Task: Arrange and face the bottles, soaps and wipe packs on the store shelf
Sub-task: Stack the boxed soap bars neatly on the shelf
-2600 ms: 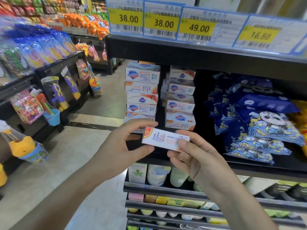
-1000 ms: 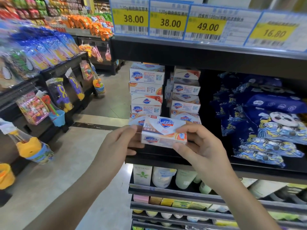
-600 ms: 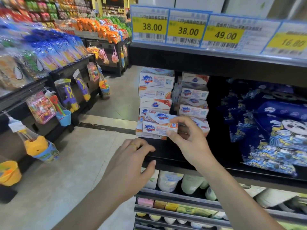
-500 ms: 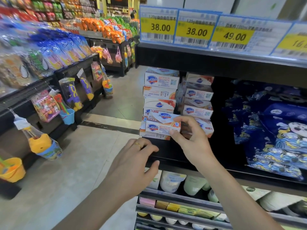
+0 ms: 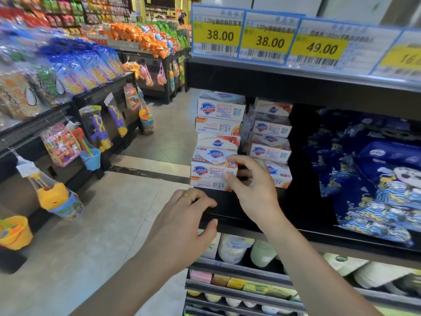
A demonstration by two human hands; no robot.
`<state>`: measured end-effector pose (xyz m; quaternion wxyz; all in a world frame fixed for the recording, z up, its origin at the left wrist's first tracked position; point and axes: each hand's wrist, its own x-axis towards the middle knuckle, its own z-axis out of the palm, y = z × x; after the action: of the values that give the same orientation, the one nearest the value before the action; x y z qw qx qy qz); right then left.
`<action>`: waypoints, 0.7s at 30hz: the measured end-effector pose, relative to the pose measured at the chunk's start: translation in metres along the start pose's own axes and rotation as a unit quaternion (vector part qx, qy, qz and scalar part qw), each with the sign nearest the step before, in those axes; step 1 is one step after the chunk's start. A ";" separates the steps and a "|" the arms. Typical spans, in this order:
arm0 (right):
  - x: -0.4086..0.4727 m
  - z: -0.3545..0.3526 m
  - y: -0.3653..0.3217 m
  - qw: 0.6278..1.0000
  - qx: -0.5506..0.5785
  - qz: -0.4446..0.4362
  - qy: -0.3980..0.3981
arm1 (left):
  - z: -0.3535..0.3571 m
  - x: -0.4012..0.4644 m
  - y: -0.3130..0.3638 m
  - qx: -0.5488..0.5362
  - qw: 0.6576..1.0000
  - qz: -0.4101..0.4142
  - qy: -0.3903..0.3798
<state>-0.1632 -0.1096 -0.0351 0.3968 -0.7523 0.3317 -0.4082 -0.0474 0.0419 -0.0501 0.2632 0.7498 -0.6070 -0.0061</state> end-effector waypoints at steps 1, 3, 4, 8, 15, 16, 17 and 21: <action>-0.002 -0.002 0.001 1.000 -0.008 -0.004 0.001 | 0.001 0.001 0.001 0.002 1.000 0.004 0.002; -0.006 -0.010 0.001 0.999 -0.026 -0.012 0.016 | 0.002 0.003 0.005 0.006 1.000 0.014 0.004; -0.009 -0.017 0.001 0.998 -0.039 -0.018 0.034 | 0.002 0.004 0.008 0.002 1.000 0.019 0.005; -0.014 -0.056 0.010 0.970 -0.201 -0.060 0.119 | 0.006 0.011 0.018 -0.008 0.999 0.038 -0.004; -0.013 -0.089 0.035 0.920 -0.380 0.072 -0.070 | 0.015 0.022 0.024 -0.026 0.999 0.023 -0.033; -0.015 -0.089 0.036 0.928 -0.362 0.066 -0.061 | 0.016 0.021 0.023 -0.032 0.999 0.018 -0.036; -0.017 -0.090 0.036 0.938 -0.339 0.062 -0.049 | 0.016 0.021 0.022 -0.041 0.998 0.013 -0.039; -0.019 -0.095 0.039 0.956 -0.278 0.070 -0.056 | 0.016 0.020 0.020 -0.060 0.997 0.003 -0.049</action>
<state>-0.2617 -0.1428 -0.0426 0.2182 -0.8293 0.4611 -0.2280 -0.0656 0.0147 -0.0495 0.2777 0.7298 -0.6198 -0.0784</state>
